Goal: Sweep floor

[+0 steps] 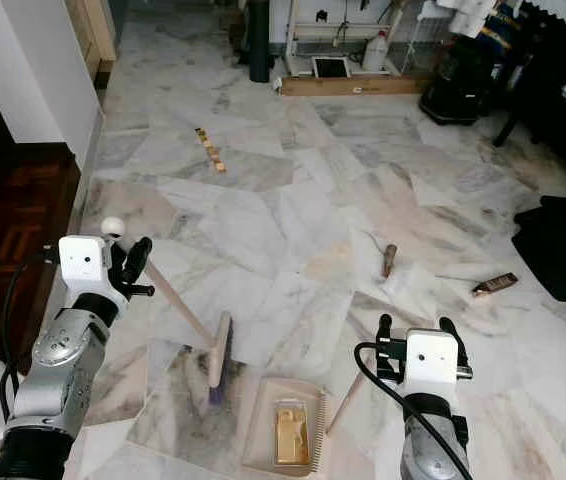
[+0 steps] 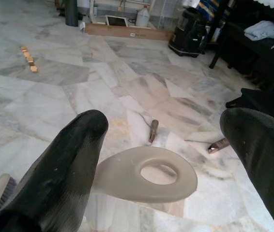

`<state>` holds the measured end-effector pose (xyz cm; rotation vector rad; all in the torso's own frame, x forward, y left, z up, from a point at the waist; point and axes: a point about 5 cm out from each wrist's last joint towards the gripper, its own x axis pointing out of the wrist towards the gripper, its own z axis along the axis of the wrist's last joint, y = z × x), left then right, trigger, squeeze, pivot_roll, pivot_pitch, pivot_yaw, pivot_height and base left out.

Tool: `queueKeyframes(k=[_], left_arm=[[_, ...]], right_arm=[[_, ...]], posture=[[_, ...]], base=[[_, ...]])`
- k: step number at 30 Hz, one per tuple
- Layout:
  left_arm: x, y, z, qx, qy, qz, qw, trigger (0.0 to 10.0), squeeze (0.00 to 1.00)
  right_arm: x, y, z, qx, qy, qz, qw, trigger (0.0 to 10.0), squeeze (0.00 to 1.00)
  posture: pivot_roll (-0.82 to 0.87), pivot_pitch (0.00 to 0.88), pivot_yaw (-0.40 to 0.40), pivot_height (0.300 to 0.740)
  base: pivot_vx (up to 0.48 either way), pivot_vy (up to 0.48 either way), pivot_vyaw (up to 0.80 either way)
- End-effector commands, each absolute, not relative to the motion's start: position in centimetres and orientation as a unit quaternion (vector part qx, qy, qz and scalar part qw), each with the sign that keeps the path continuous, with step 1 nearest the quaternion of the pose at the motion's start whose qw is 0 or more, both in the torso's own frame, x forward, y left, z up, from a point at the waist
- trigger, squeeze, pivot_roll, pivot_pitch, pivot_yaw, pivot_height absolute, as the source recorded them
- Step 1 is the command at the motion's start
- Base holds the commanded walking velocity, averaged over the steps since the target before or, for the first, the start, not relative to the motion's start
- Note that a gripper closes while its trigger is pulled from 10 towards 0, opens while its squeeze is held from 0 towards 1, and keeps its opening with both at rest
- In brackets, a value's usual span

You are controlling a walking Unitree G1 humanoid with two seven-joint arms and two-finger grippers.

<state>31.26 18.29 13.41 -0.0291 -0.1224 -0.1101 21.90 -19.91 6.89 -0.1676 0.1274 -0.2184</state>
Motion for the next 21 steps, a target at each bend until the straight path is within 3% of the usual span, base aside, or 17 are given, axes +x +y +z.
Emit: queueKeyframes(k=[1, 21], left_arm=[[31.3, 18.2, 14.0, -0.014, -0.080, -0.058, 0.995, 10.0, 0.00], [31.3, 18.2, 14.0, -0.014, -0.080, -0.059, 0.995, 10.0, 0.00]], right_arm=[[21.7, -20.0, 6.3, -0.079, 0.072, -0.108, 0.988, 10.0, 0.00], [22.0, -19.4, 4.9, -0.083, 0.096, -0.066, 0.990, 10.0, 0.00]], posture=[[0.14, 0.109, -0.086, 0.740], [0.14, 0.111, -0.086, 0.740]], base=[[0.000, 0.000, 0.00], [0.000, 0.000, 0.00]])
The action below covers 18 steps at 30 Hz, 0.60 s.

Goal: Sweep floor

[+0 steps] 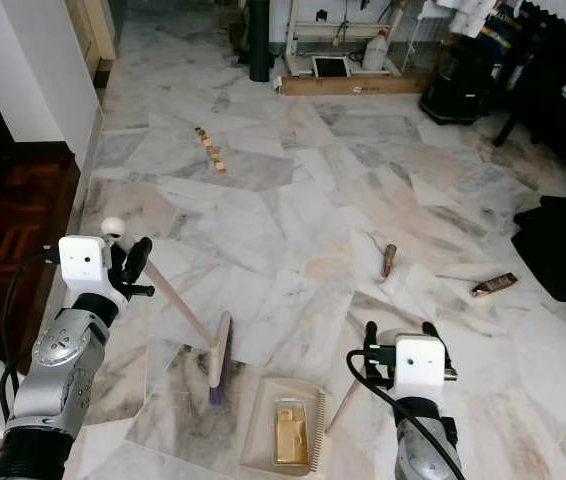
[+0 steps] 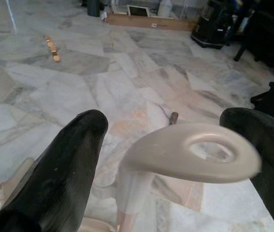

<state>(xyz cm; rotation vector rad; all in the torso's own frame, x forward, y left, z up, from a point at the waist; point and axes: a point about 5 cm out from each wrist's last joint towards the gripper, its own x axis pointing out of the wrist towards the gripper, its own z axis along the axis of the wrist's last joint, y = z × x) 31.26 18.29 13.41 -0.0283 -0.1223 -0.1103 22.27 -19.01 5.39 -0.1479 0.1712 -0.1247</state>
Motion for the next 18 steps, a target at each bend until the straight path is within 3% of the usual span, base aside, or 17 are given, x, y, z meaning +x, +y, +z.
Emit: queueKeyframes(k=[1, 18], left_arm=[[31.3, 18.1, 14.0, -0.014, -0.080, -0.060, 0.995, 10.0, 0.00], [31.3, 18.0, 13.8, -0.015, -0.078, -0.059, 0.995, 10.0, 0.00]], right_arm=[[22.0, -19.5, 4.8, -0.082, 0.097, -0.069, 0.990, 10.0, 0.00], [23.2, -19.6, 4.4, -0.085, 0.091, -0.085, 0.989, 10.0, 0.00]], posture=[[0.14, 0.111, -0.085, 0.740], [0.14, 0.115, -0.083, 0.740]], base=[[0.000, 0.000, 0.00], [0.000, 0.000, 0.00]])
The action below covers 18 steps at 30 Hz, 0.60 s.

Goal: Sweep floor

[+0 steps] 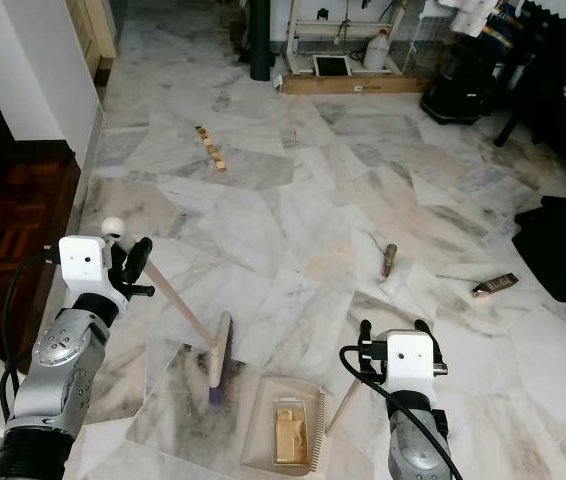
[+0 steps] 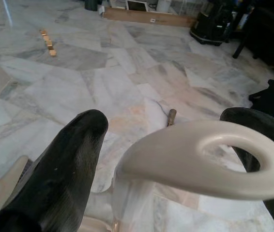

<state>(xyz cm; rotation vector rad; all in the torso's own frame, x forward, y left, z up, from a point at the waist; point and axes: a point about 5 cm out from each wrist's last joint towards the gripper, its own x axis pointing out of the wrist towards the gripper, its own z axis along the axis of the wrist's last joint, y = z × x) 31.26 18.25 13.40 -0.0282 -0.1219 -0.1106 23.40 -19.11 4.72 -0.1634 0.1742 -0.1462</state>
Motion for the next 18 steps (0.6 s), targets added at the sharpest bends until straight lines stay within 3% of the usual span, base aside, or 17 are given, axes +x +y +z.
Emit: queueKeyframes(k=[1, 18], left_arm=[[31.3, 18.0, 13.8, -0.015, -0.078, -0.059, 0.995, 10.0, 0.00], [31.3, 18.0, 13.8, -0.011, -0.080, -0.062, 0.995, 10.0, 0.00]], right_arm=[[23.1, -19.7, 4.4, -0.087, 0.092, -0.089, 0.988, 10.0, 0.00], [22.2, -19.3, 2.8, -0.080, 0.108, -0.091, 0.987, 10.0, 0.00]], posture=[[0.14, 0.115, -0.083, 0.740], [0.14, 0.110, -0.082, 0.740]], base=[[0.000, 0.000, 0.00], [0.000, 0.000, 0.00]])
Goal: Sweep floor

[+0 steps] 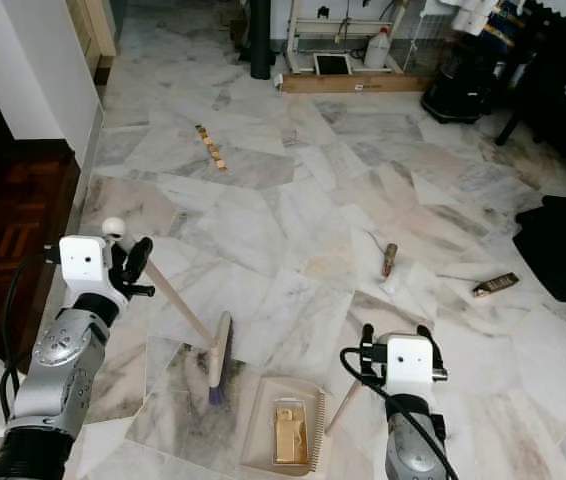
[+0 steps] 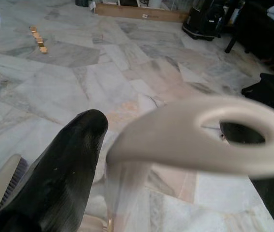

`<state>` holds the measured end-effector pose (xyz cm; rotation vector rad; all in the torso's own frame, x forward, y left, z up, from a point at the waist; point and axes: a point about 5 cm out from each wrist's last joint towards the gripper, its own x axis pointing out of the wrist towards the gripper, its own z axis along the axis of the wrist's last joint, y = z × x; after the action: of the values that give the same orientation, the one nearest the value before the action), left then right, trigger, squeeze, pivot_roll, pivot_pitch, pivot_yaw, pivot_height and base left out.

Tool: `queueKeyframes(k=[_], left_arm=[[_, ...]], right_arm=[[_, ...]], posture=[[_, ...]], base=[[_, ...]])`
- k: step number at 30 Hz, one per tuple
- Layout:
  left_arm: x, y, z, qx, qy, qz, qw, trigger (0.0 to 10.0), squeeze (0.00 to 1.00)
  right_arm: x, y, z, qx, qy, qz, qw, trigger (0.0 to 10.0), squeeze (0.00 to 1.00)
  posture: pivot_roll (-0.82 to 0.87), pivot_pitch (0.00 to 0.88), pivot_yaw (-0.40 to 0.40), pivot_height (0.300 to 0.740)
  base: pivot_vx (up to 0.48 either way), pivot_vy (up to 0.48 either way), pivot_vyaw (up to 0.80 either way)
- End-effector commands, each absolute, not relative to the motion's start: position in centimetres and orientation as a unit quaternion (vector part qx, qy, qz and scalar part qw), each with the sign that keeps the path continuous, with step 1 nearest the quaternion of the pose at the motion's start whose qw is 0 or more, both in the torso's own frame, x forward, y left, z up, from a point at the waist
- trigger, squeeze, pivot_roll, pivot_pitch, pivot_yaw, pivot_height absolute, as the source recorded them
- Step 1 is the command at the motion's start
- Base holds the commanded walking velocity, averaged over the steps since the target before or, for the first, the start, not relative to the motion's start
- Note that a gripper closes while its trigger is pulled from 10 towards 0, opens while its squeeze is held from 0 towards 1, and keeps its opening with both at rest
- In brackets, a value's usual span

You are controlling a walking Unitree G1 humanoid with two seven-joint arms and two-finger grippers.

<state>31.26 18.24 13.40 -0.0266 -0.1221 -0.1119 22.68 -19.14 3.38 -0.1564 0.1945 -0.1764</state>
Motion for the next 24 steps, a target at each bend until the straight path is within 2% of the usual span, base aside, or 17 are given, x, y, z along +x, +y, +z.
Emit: queueKeyframes(k=[1, 14, 23, 24], left_arm=[[31.3, 18.0, 13.9, -0.011, -0.080, -0.062, 0.995, 10.0, 0.00], [31.3, 18.0, 13.9, -0.009, -0.081, -0.062, 0.995, 10.0, 0.00], [31.3, 17.9, 13.8, -0.008, -0.081, -0.061, 0.995, 10.0, 0.00], [31.3, 17.9, 13.8, -0.008, -0.081, -0.061, 0.995, 10.0, 0.00]], right_arm=[[22.2, -19.3, 2.7, -0.079, 0.110, -0.090, 0.987, 10.0, 0.00], [21.9, -19.2, 1.7, -0.076, 0.118, -0.084, 0.986, 10.0, 0.00], [23.0, -18.9, 1.9, -0.074, 0.102, -0.074, 0.989, 10.0, 0.00], [23.0, -18.8, 1.9, -0.074, 0.102, -0.074, 0.989, 7.9, 0.00]], posture=[[0.14, 0.110, -0.082, 0.740], [0.14, 0.112, -0.079, 0.740], [0.14, 0.114, -0.075, 0.740], [0.14, 0.114, -0.075, 0.740]], base=[[0.000, 0.000, 0.00], [0.000, 0.000, 0.00], [0.000, 0.000, 0.00], [0.000, 0.000, 0.00]])
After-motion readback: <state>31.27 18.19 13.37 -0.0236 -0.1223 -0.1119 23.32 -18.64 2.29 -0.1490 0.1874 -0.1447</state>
